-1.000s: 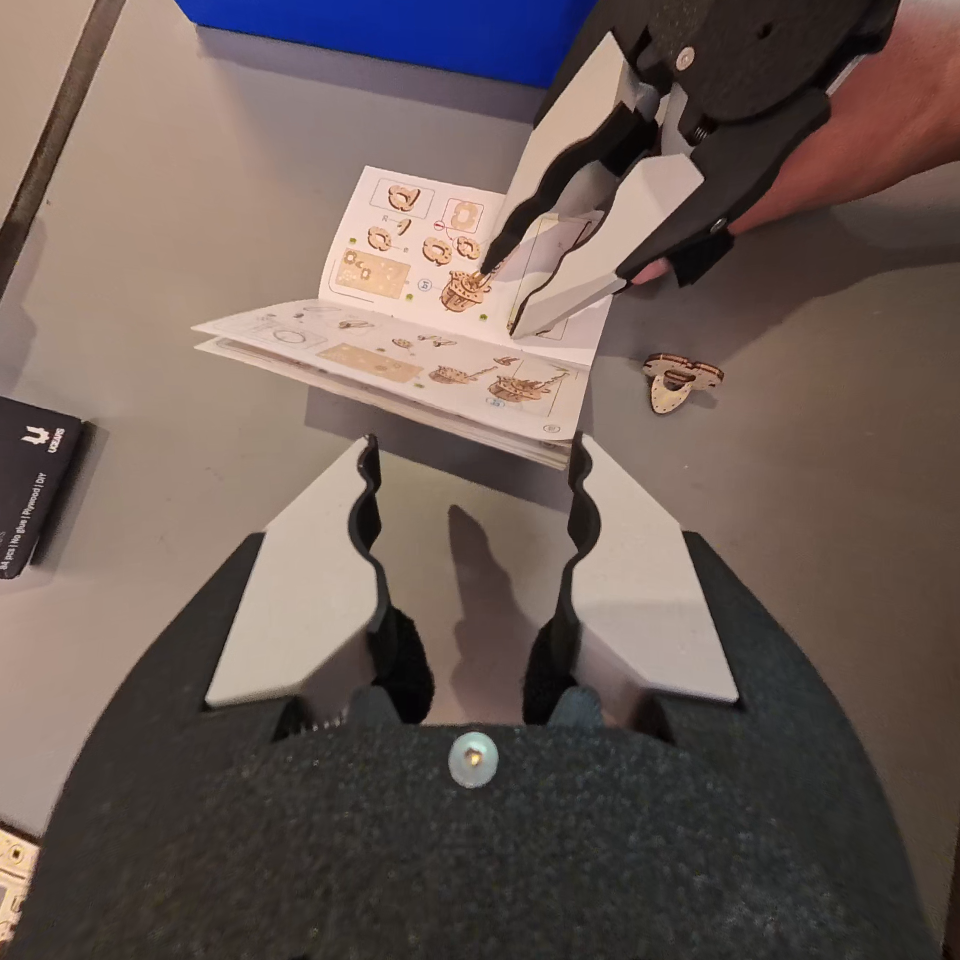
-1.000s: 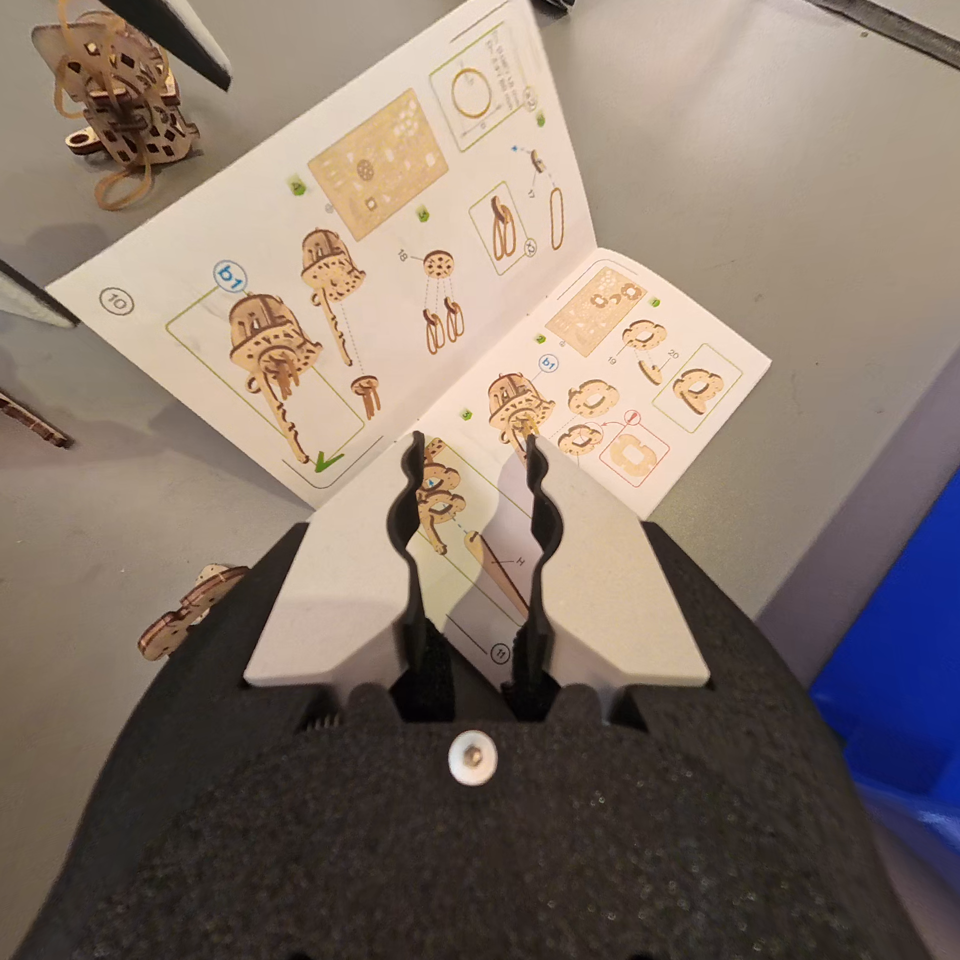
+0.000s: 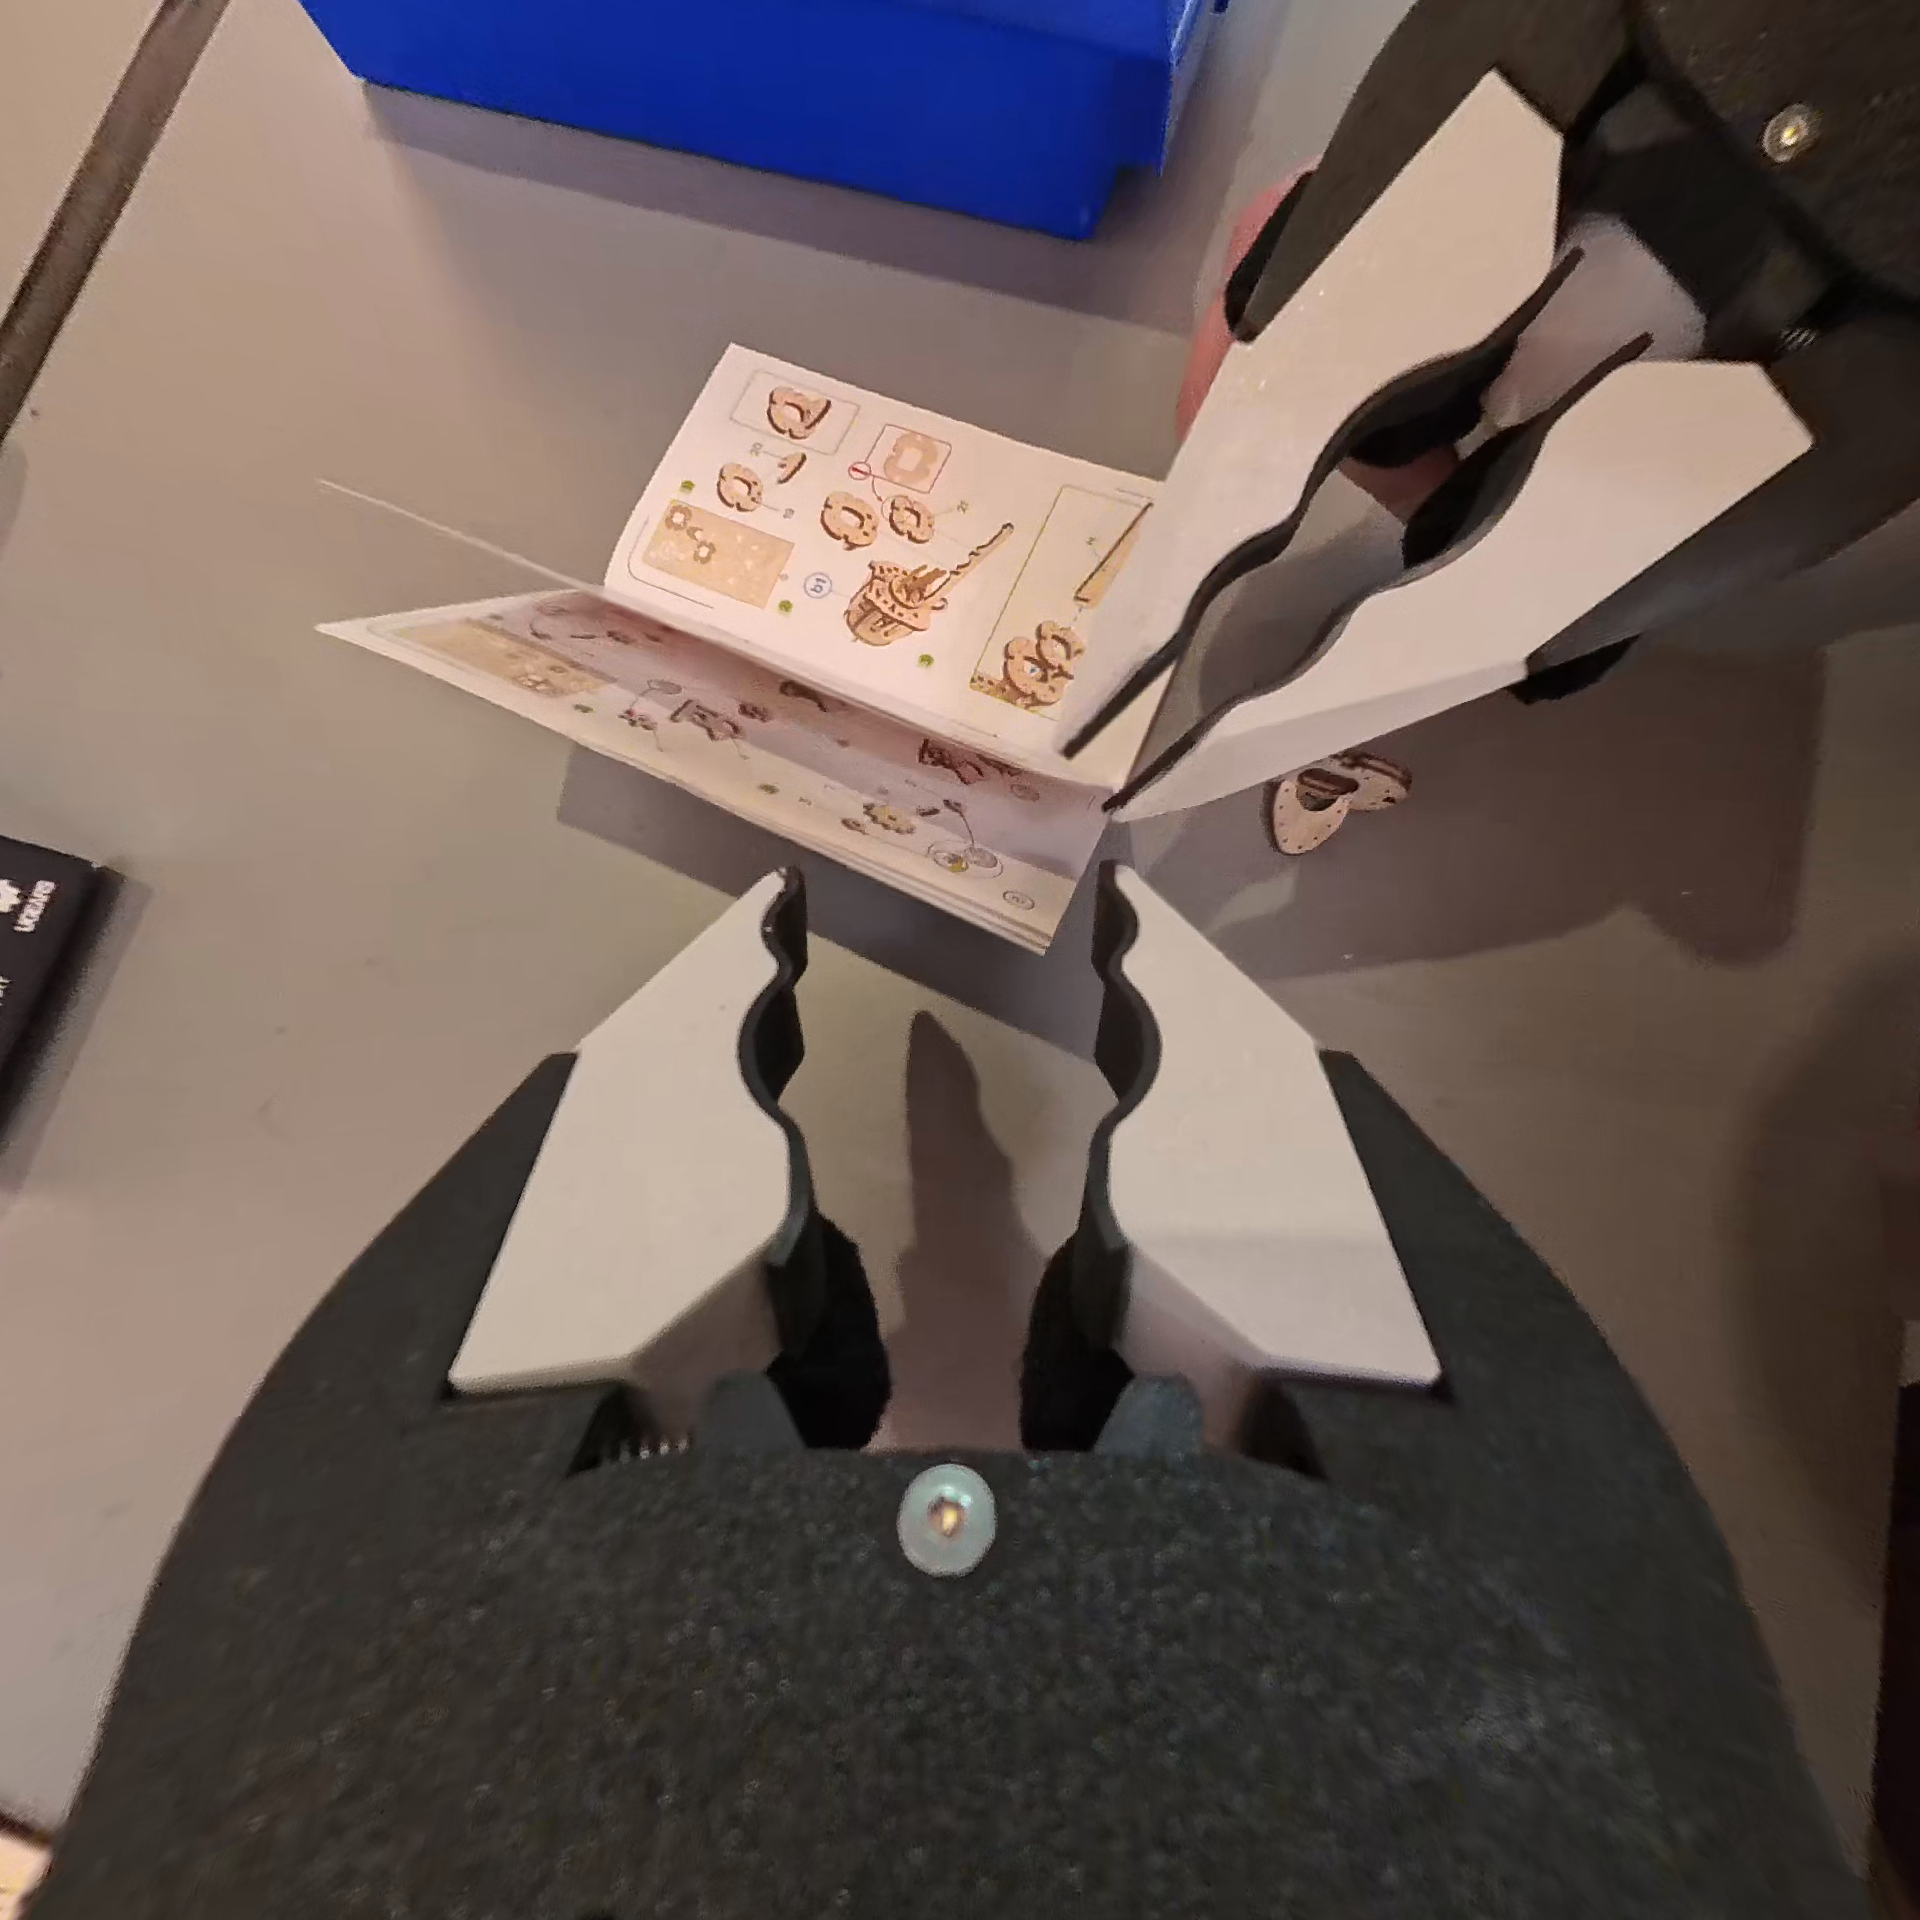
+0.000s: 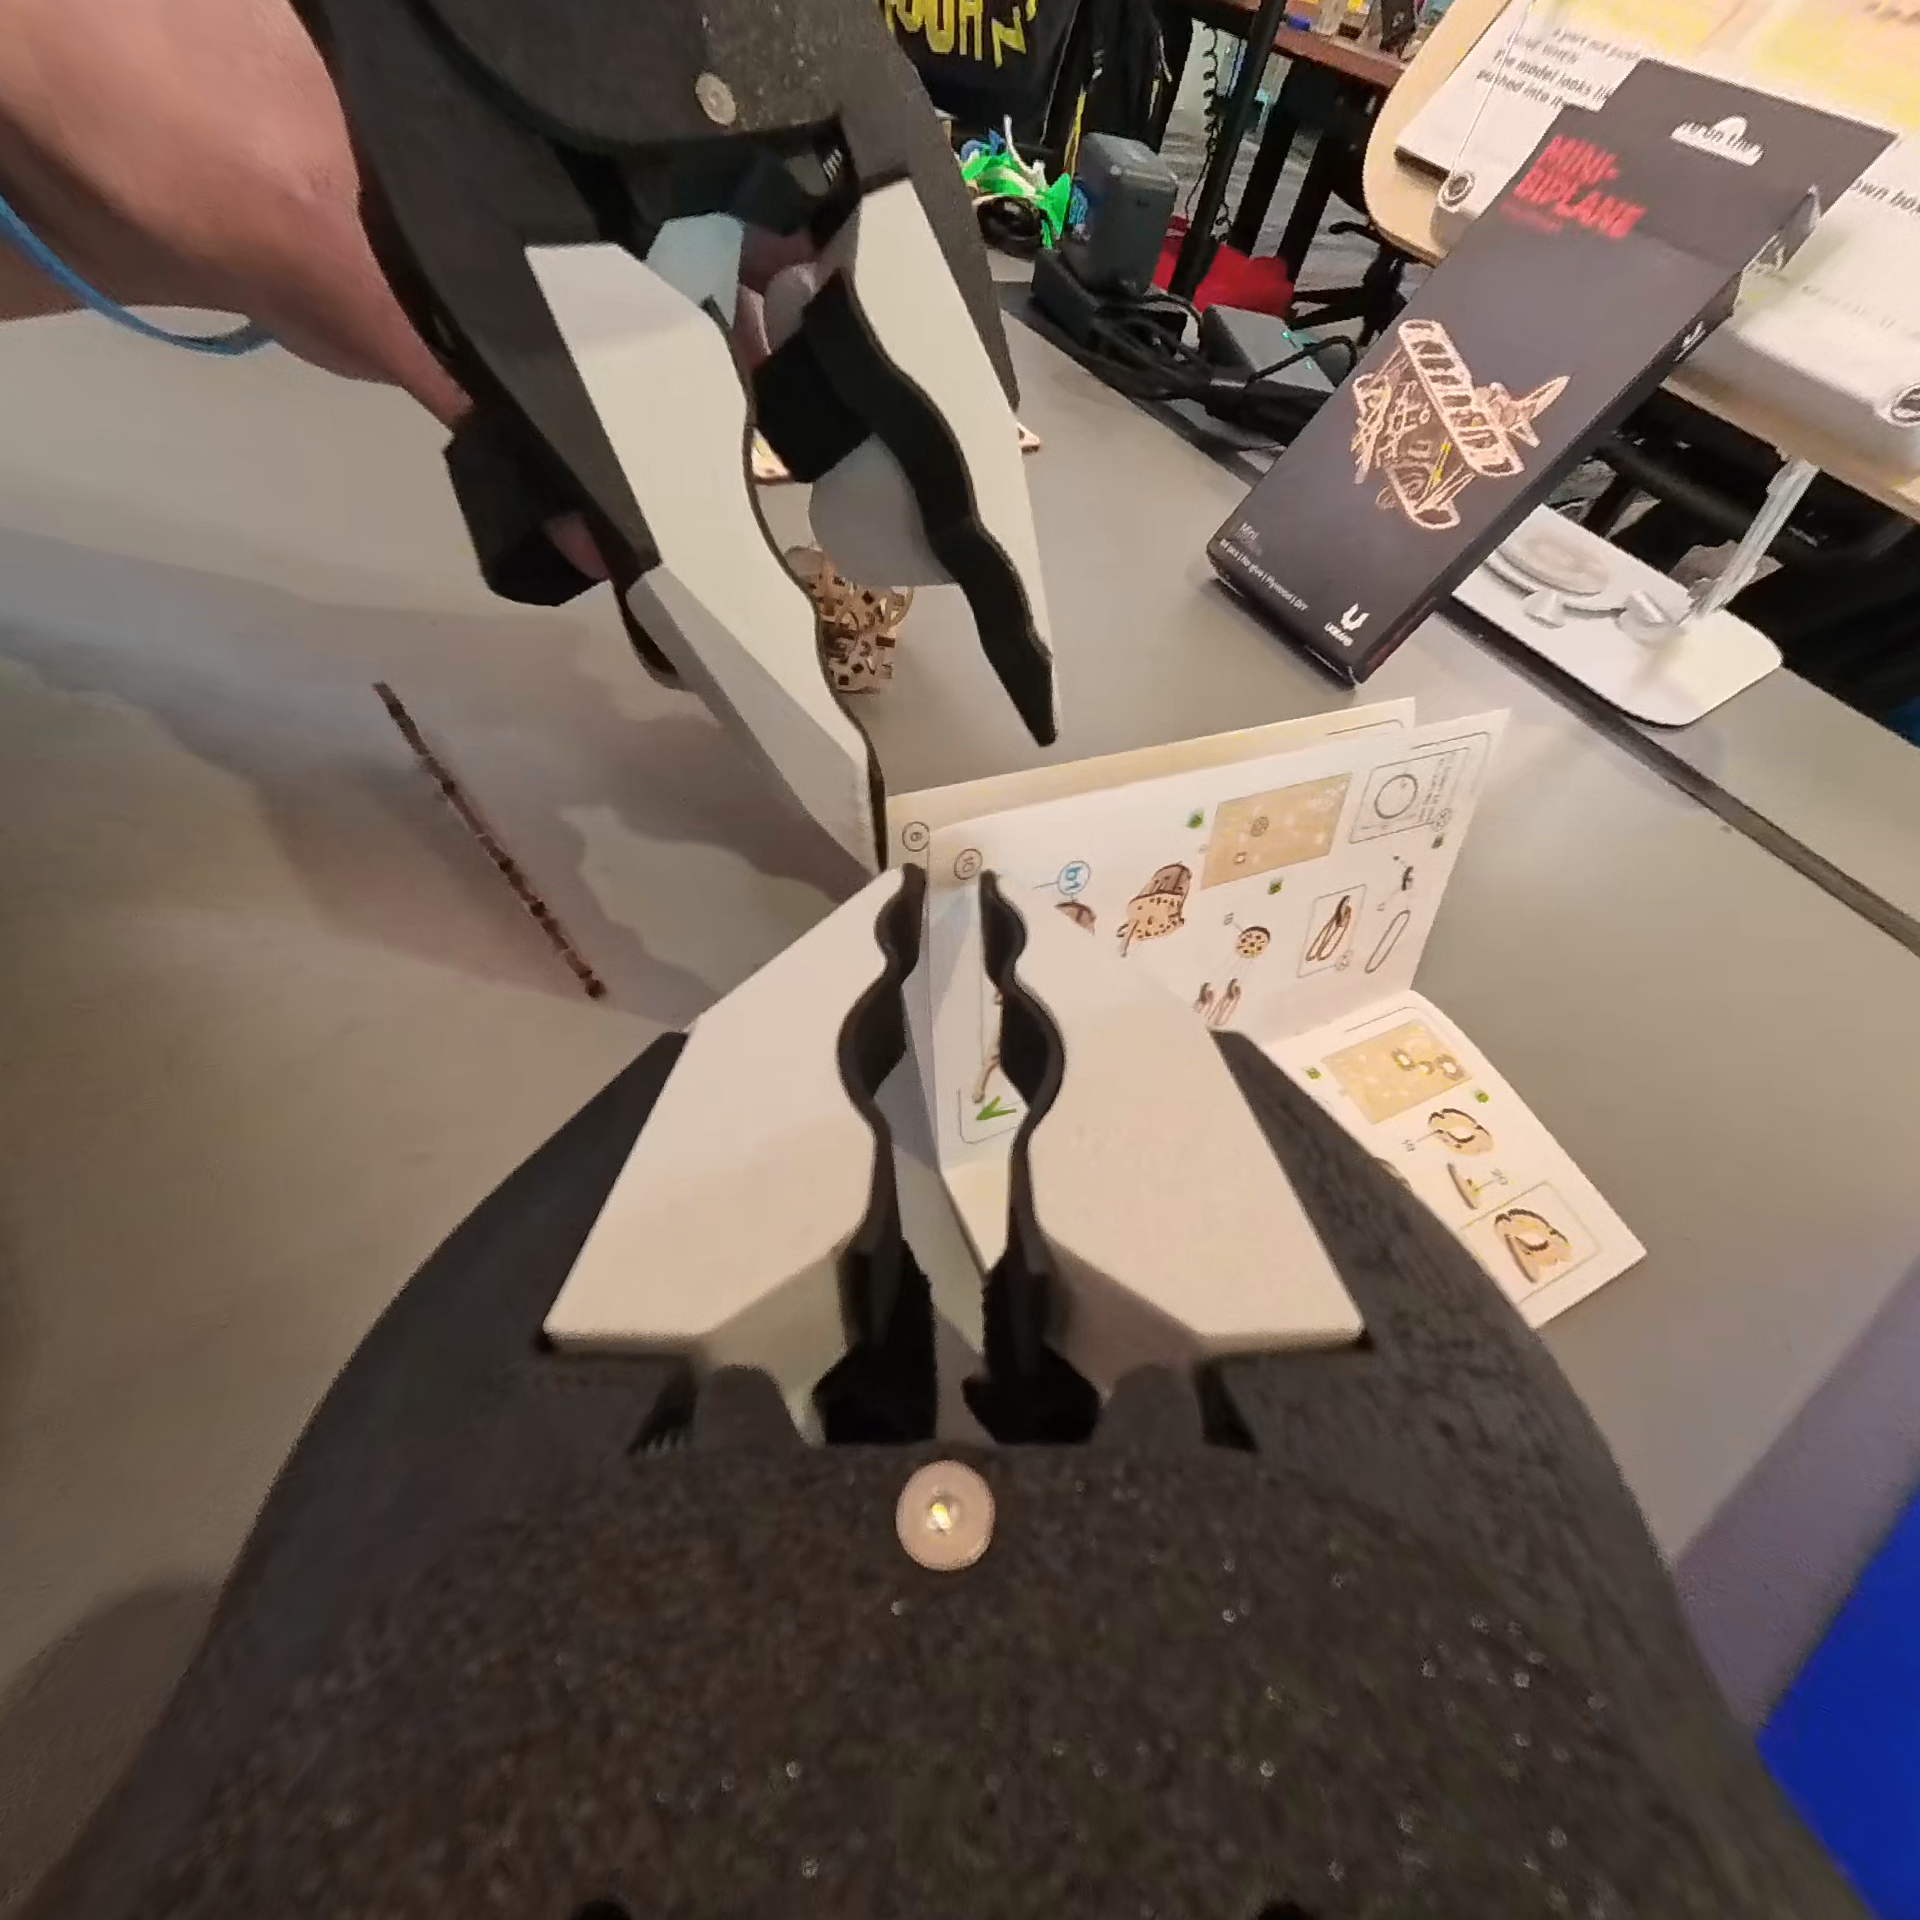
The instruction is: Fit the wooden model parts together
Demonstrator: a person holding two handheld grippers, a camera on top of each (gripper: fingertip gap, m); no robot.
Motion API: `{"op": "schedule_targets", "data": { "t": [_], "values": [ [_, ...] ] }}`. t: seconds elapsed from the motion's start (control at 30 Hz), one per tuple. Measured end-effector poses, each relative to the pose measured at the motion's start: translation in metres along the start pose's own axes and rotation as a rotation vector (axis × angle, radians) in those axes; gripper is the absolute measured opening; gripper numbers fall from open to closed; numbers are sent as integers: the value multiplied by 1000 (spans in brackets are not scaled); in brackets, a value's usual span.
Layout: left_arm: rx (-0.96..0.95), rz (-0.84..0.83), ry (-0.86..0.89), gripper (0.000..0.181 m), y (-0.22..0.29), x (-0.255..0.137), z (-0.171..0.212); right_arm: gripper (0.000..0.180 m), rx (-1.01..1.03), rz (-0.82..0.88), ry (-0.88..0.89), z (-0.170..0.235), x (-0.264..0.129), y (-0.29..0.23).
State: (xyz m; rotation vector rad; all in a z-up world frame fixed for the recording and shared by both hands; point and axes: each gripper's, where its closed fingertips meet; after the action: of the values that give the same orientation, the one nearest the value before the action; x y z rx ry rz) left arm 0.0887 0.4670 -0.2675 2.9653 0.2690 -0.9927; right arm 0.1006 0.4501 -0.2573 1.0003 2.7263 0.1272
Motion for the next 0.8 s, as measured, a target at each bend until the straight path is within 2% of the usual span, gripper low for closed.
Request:
{"op": "schedule_targets", "data": {
  "t": [0.2, 0.4, 0.47, 0.6, 0.7, 0.8],
  "values": [
    [-26, 31, 59, 44, 7, -2, -15, 11, 63, -6, 16, -3, -4, 2],
    [-105, 97, 65, 36, 14, 6, -12, 14, 123, -13, -5, 7, -6, 7],
    [-125, 126, 82, 23, 19, 7, -14, 18, 174, -24, -16, 12, -8, 10],
    [-131, 174, 101, 0, 29, 11, -17, 21, 330, -35, -5, 15, -14, 23],
    [-136, 172, 109, 0, 31, 15, -19, 30, 501, -11, 16, 14, -23, 43],
    [-138, 175, 79, 0, 34, 17, -15, 48, 724, -51, 102, 3, -14, 51]
  ]
}}
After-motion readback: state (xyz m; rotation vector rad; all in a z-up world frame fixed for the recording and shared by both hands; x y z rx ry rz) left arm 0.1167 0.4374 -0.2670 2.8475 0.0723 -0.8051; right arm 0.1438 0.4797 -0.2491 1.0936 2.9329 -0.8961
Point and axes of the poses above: each gripper's, where its closed fingertips meet, x out along the fingers, z out of its underside, y = z × x across the jaws, and after that the axes turned 10 degrees about y, right-handed
